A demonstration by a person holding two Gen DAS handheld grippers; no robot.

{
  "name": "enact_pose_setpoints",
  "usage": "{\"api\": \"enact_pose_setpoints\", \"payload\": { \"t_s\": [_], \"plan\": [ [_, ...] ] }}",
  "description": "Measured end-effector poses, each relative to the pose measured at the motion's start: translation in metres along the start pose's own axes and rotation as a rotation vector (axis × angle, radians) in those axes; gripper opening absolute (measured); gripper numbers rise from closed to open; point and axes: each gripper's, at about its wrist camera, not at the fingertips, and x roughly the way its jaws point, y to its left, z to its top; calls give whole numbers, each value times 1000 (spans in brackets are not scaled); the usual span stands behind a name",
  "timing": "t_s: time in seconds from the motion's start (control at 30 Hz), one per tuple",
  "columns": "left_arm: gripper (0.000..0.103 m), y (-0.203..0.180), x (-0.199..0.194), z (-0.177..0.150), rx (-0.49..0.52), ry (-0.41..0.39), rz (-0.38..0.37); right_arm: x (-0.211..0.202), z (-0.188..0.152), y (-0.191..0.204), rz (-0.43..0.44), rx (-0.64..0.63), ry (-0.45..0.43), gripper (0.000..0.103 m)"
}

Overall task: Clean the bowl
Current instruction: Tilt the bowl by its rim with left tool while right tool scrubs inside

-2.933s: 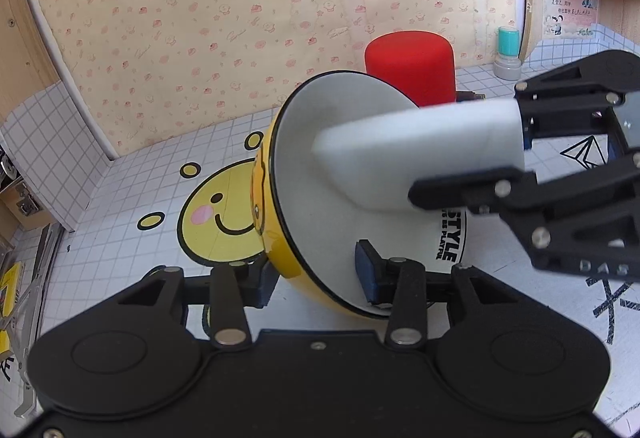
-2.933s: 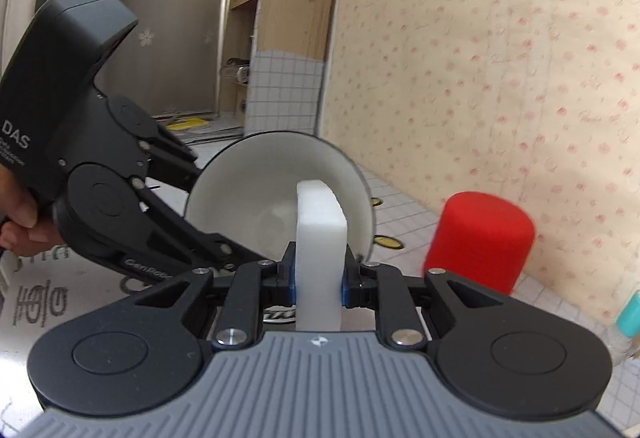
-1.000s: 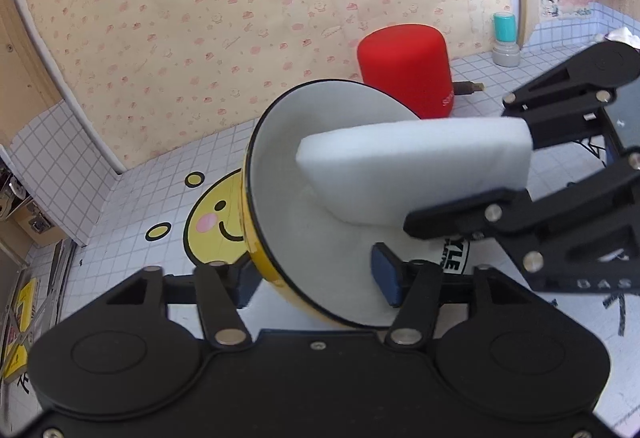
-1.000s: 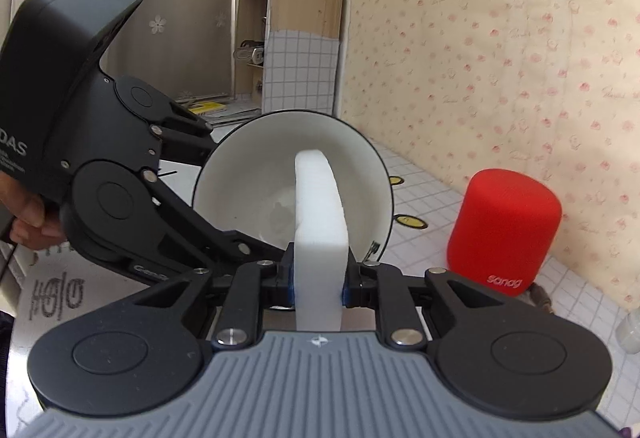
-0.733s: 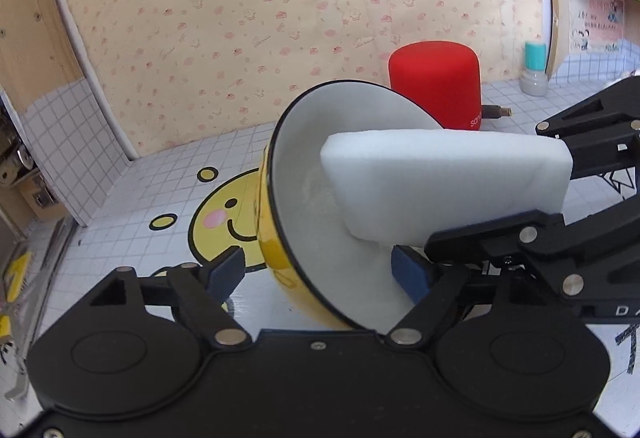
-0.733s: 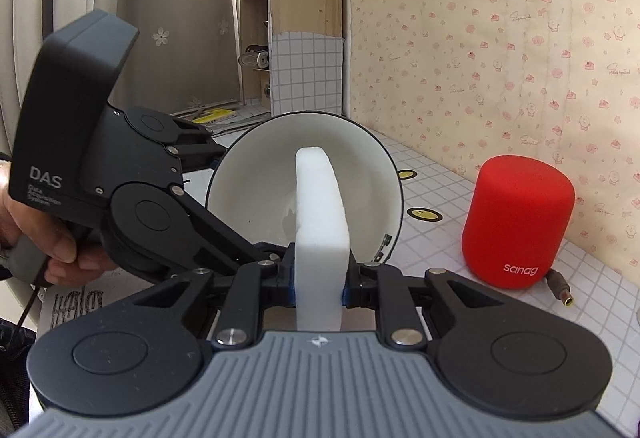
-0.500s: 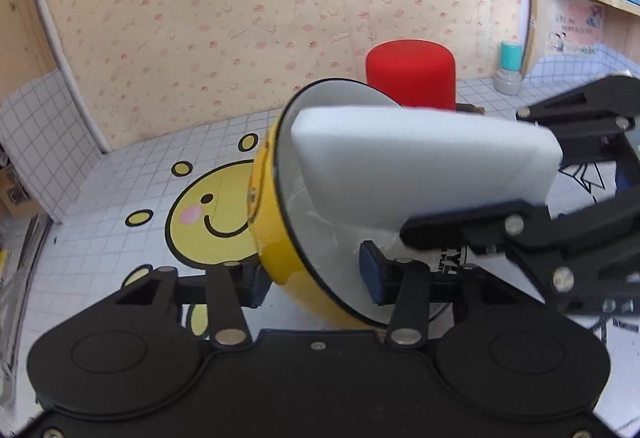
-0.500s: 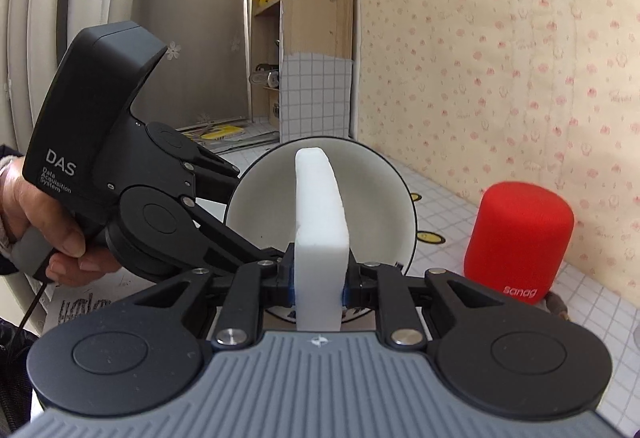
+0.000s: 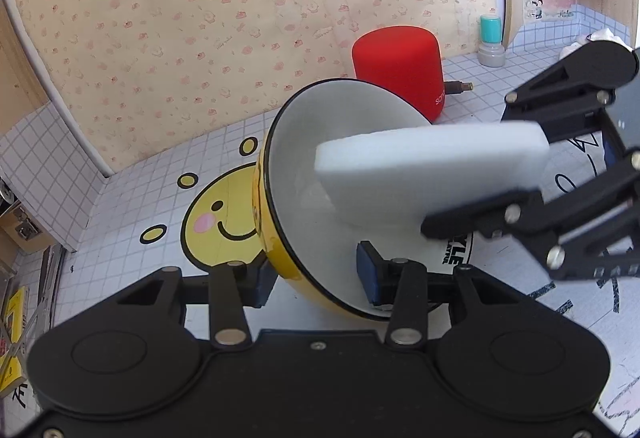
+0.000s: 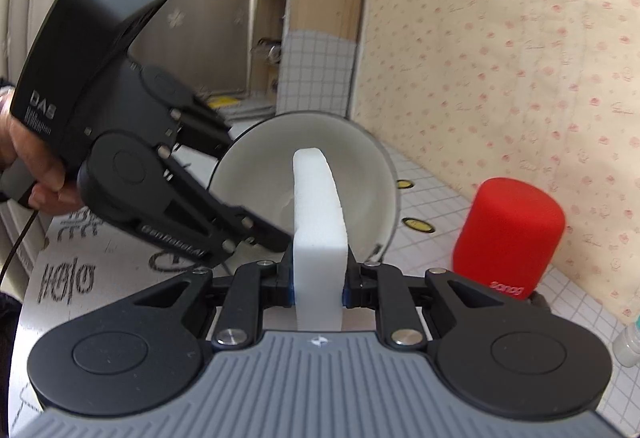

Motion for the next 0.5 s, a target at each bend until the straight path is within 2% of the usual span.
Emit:
{"api": "enact_pose_setpoints", "payload": {
  "t_s": [0.1, 0.23, 0.3, 0.4, 0.5],
  "plan": [
    [46, 1, 0, 0, -7, 0, -1, -3, 1, 2, 1, -1, -32, 21],
    [47, 1, 1, 0, -10, 0, 0, -15, 4, -9, -72, 48, -114, 21],
    [48, 0, 1, 1, -11, -1, 2, -16, 4, -12, -110, 37, -110, 21],
    [48, 0, 1, 1, -7, -1, 4, -14, 4, -10, -115, 9, -96, 21],
    [49, -1, 1, 2, -6, -1, 2, -5, 2, -7, -81, -7, -44, 21]
  ]
}}
